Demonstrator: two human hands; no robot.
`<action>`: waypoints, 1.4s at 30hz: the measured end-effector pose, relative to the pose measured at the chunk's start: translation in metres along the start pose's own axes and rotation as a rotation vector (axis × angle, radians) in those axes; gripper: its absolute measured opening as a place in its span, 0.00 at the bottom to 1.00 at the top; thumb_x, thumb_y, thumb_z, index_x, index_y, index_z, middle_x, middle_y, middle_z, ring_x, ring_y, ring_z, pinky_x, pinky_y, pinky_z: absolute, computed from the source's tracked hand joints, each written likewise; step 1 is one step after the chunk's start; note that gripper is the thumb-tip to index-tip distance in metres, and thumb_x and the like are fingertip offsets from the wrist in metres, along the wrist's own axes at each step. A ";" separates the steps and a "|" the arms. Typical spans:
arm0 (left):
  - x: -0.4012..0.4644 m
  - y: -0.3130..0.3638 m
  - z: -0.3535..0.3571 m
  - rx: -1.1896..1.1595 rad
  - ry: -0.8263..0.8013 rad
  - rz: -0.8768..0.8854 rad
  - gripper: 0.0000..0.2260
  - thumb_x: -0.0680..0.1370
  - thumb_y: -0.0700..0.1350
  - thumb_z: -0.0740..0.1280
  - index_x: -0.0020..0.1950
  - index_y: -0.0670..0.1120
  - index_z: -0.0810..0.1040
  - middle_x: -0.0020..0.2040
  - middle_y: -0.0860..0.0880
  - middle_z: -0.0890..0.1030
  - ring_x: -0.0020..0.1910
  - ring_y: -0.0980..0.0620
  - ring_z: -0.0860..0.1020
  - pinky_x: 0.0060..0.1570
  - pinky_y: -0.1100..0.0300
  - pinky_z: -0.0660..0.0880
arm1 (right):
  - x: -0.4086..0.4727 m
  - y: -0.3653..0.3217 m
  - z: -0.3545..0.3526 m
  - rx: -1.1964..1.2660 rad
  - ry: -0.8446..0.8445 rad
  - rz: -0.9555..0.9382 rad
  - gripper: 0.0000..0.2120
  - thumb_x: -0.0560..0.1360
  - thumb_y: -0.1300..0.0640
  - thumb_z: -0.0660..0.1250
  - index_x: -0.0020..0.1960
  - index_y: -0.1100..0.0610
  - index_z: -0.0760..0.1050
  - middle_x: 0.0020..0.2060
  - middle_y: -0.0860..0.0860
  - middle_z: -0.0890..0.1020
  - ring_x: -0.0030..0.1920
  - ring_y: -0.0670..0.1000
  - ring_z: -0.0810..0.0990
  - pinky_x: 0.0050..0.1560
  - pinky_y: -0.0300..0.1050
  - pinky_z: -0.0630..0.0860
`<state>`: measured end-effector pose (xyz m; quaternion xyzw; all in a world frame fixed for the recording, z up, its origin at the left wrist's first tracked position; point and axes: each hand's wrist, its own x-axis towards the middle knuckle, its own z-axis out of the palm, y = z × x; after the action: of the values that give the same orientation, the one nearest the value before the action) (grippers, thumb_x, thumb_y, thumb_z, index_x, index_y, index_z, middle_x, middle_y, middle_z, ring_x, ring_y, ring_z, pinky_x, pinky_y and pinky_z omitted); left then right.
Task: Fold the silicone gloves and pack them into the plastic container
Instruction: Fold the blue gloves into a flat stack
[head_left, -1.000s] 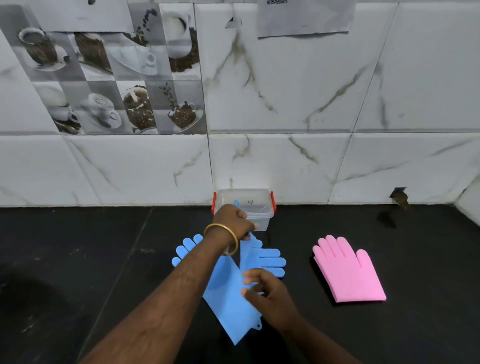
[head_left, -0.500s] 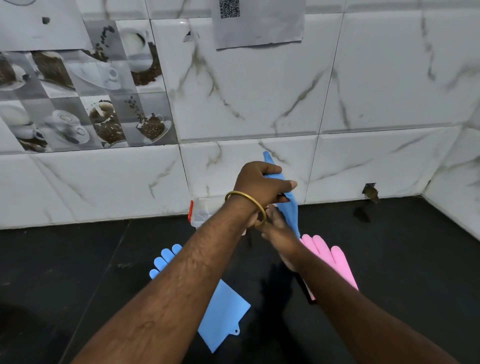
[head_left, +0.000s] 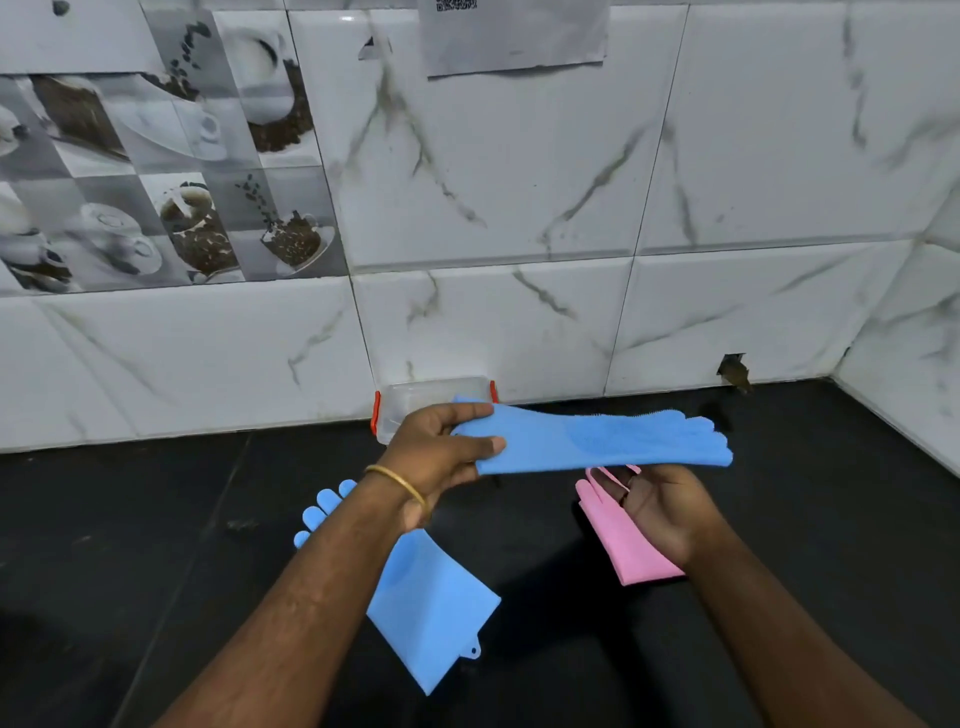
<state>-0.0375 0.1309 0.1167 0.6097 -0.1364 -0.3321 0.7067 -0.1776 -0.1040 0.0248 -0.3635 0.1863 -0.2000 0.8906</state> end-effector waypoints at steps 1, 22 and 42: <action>-0.001 -0.008 -0.009 -0.009 0.000 -0.018 0.18 0.69 0.31 0.75 0.56 0.44 0.82 0.55 0.44 0.83 0.48 0.51 0.85 0.40 0.61 0.81 | -0.004 0.001 -0.002 0.082 -0.018 0.003 0.19 0.76 0.63 0.64 0.67 0.59 0.76 0.61 0.57 0.81 0.61 0.59 0.80 0.60 0.59 0.78; -0.020 -0.120 -0.130 0.201 0.044 -0.230 0.25 0.67 0.33 0.77 0.59 0.54 0.80 0.57 0.48 0.83 0.51 0.48 0.84 0.43 0.53 0.83 | -0.036 0.096 0.012 0.336 0.297 0.140 0.19 0.81 0.52 0.56 0.69 0.53 0.73 0.63 0.52 0.81 0.59 0.53 0.82 0.58 0.52 0.79; -0.002 -0.150 -0.165 0.016 0.794 -0.277 0.13 0.67 0.38 0.78 0.46 0.40 0.78 0.49 0.41 0.83 0.45 0.41 0.81 0.48 0.50 0.78 | -0.056 0.145 -0.002 -1.729 0.319 -0.415 0.22 0.67 0.57 0.77 0.60 0.52 0.80 0.61 0.52 0.79 0.62 0.56 0.76 0.64 0.54 0.71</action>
<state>0.0140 0.2543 -0.0613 0.7082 0.2274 -0.1621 0.6484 -0.1938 0.0178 -0.0710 -0.9002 0.3236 -0.1951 0.2163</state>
